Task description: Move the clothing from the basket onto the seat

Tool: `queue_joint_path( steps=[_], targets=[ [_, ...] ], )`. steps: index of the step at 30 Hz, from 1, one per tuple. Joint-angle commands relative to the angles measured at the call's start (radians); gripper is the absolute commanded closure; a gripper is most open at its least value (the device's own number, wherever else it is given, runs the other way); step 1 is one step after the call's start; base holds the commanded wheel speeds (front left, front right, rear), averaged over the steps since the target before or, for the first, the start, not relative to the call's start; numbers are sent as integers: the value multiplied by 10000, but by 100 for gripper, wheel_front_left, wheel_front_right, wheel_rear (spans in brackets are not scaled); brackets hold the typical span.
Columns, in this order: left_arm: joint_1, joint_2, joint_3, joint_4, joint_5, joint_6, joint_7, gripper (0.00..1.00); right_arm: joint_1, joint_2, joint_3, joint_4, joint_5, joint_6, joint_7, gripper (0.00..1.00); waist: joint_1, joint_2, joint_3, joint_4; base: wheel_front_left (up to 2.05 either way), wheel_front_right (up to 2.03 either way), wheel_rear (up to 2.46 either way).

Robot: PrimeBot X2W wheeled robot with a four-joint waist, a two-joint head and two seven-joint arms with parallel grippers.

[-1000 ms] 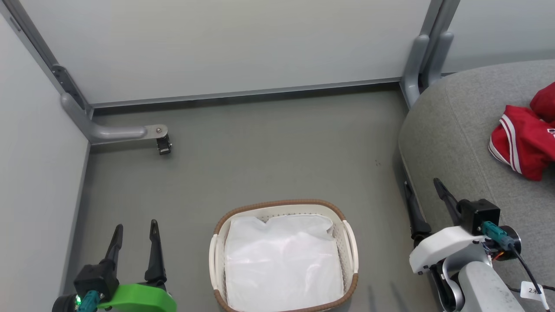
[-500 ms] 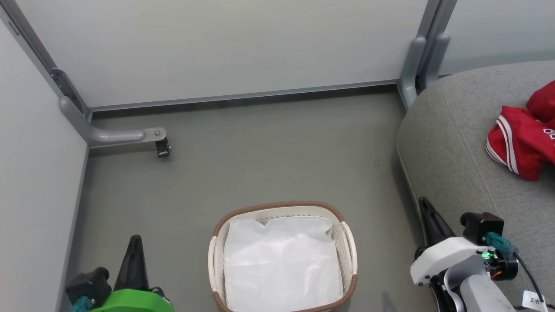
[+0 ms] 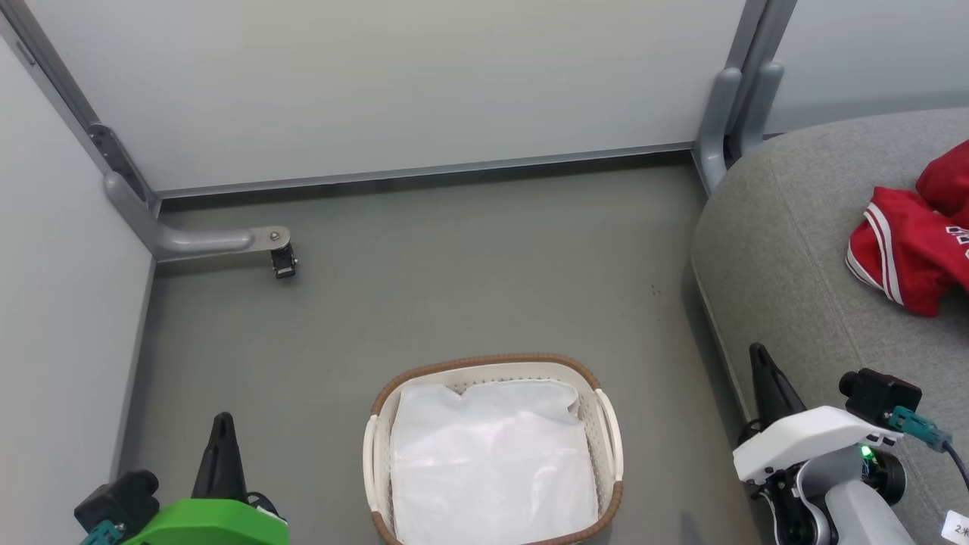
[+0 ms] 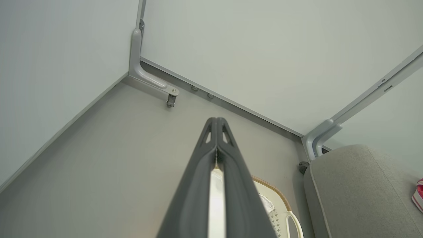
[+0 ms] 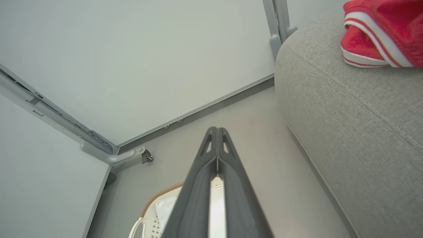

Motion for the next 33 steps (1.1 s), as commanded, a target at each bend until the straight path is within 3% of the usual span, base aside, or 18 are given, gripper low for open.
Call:
queue_joint_path(
  steps=[1,33],
  targets=[
    [-331,32,53,-172,-381,-68,61,100,-59,-59,-71,-211,370,-2,93,100,0,-1,-5,-1,0,0,0],
    [-731,58,414,-332,-4512,-176,1199,100,277,-52,-573,-918,4600,-5,1227,100,0,-1,-141,-41,0,0,0]
  ],
)
